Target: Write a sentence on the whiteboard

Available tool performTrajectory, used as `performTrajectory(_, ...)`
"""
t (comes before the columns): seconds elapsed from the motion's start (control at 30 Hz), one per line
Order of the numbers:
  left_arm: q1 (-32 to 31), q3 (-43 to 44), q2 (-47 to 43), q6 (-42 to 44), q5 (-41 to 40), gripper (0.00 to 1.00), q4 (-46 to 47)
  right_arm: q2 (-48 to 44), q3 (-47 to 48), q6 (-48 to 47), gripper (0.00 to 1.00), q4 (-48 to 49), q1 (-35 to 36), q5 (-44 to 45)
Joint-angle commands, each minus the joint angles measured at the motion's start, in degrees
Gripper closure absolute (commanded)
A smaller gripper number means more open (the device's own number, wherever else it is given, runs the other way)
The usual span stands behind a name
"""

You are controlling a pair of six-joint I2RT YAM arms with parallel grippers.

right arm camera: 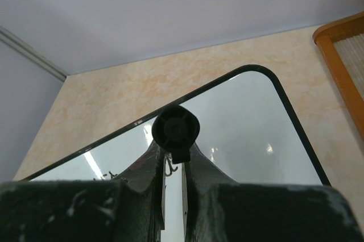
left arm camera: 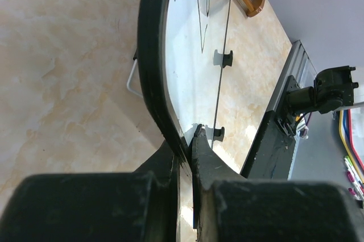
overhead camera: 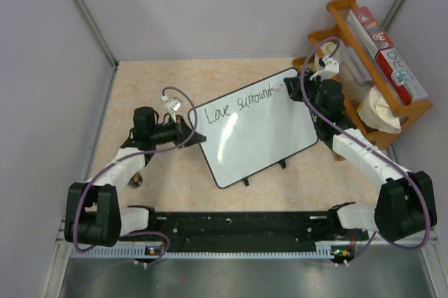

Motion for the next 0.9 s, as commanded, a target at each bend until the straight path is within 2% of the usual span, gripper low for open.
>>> performTrajectory(0.0,-1.4,-1.3,1.2,14.7,-7.7,1.00,-1.2,-0.5,-1.0,-0.1,1.00,-0.2,-0.8,1.3)
performTrajectory(0.87,-1.5,-1.3,1.4,14.7,-7.8,1.00,-1.1,-1.6,-3.6,0.9,1.00,-0.4,-1.8,-1.3)
